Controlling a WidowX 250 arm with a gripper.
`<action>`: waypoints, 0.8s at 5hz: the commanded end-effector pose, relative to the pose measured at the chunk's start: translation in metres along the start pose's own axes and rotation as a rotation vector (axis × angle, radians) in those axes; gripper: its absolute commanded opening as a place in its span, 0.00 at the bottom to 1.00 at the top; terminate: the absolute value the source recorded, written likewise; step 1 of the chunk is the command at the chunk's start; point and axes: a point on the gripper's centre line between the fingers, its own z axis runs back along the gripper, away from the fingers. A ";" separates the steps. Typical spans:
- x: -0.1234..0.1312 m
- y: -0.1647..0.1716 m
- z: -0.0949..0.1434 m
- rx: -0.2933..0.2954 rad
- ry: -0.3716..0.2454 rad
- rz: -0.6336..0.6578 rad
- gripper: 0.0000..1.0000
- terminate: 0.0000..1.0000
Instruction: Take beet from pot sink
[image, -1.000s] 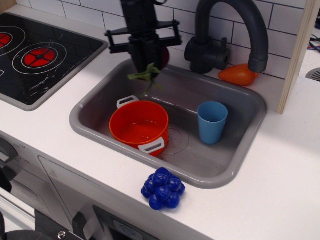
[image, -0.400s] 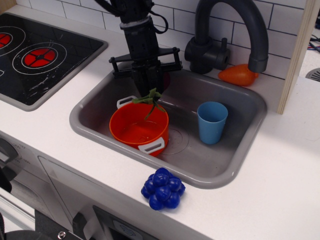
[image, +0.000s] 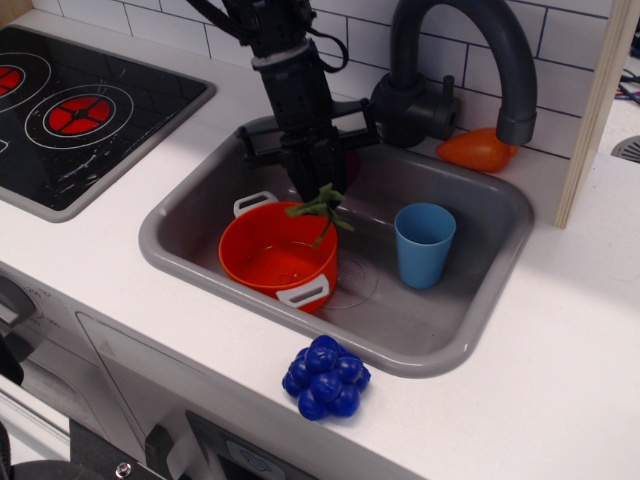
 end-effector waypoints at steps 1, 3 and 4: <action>-0.010 -0.022 0.010 -0.038 -0.082 -0.055 0.00 0.00; -0.018 -0.026 0.002 -0.026 -0.095 -0.081 1.00 0.00; -0.022 -0.028 0.009 -0.042 -0.120 -0.094 1.00 0.00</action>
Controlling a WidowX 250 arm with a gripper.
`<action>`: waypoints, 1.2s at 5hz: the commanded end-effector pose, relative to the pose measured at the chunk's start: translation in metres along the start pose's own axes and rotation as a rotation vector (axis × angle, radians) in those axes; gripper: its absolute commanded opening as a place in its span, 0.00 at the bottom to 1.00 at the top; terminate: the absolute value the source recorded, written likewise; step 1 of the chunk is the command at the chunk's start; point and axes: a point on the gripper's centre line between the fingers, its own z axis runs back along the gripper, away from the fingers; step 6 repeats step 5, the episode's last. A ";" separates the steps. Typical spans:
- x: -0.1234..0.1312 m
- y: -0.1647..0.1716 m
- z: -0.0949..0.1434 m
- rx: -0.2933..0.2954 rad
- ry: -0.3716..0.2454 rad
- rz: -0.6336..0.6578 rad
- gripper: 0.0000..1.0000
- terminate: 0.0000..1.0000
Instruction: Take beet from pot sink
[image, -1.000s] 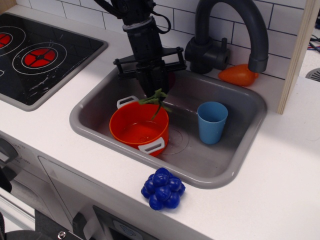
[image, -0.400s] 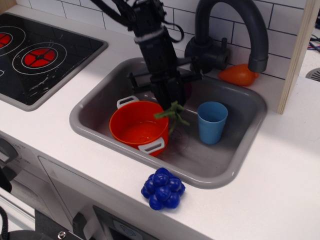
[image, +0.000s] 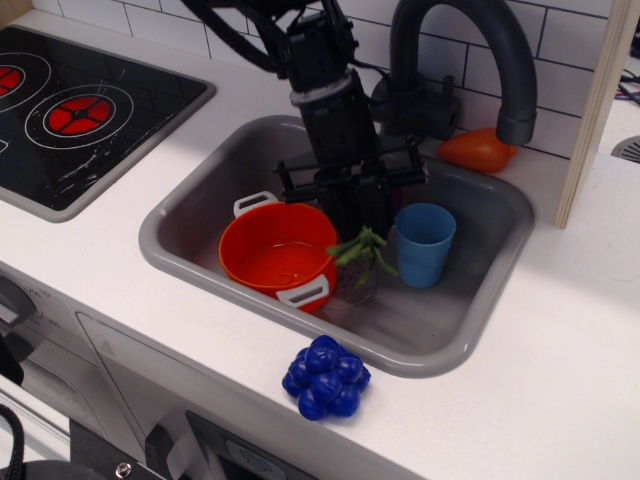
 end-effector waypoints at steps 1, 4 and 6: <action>0.003 -0.009 0.039 -0.053 -0.123 -0.031 1.00 0.00; -0.006 -0.012 0.071 -0.078 -0.163 -0.068 1.00 0.00; -0.006 -0.012 0.071 -0.078 -0.163 -0.068 1.00 1.00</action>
